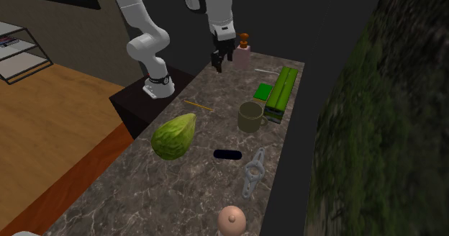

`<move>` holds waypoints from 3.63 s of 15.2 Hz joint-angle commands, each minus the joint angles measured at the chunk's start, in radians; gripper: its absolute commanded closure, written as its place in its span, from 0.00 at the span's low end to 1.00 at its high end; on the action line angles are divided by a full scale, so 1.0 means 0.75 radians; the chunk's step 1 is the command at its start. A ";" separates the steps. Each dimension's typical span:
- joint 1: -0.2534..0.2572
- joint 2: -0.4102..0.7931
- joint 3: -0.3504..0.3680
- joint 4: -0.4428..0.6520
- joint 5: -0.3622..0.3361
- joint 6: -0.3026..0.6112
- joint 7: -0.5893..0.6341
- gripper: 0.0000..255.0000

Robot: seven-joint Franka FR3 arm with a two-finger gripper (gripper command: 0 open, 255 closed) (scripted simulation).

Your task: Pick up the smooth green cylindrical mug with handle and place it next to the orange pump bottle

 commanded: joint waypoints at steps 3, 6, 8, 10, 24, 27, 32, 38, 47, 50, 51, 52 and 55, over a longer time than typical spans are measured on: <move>0.001 0.214 0.002 0.133 -0.011 0.068 0.001 0.00; 0.002 0.369 0.004 0.239 -0.019 0.107 0.005 0.00; 0.003 0.473 0.005 0.319 -0.026 0.125 0.008 0.00; 0.003 0.579 0.004 0.407 -0.032 0.136 0.012 0.00; 0.008 0.894 0.005 0.591 -0.044 0.251 0.019 0.00; 0.008 0.894 0.005 0.591 -0.044 0.250 0.019 0.00; 0.008 0.894 0.005 0.591 -0.044 0.250 0.019 1.00; 0.008 0.894 0.005 0.591 -0.044 0.250 0.019 1.00; 0.008 0.851 0.004 0.640 -0.048 0.160 0.025 1.00; 0.008 0.834 0.003 0.668 -0.050 0.114 0.028 1.00; 0.008 0.828 0.003 0.678 -0.050 0.098 0.029 1.00; 0.008 0.823 0.003 0.689 -0.051 0.082 0.030 1.00; 0.008 0.808 0.002 0.722 -0.052 0.035 0.033 1.00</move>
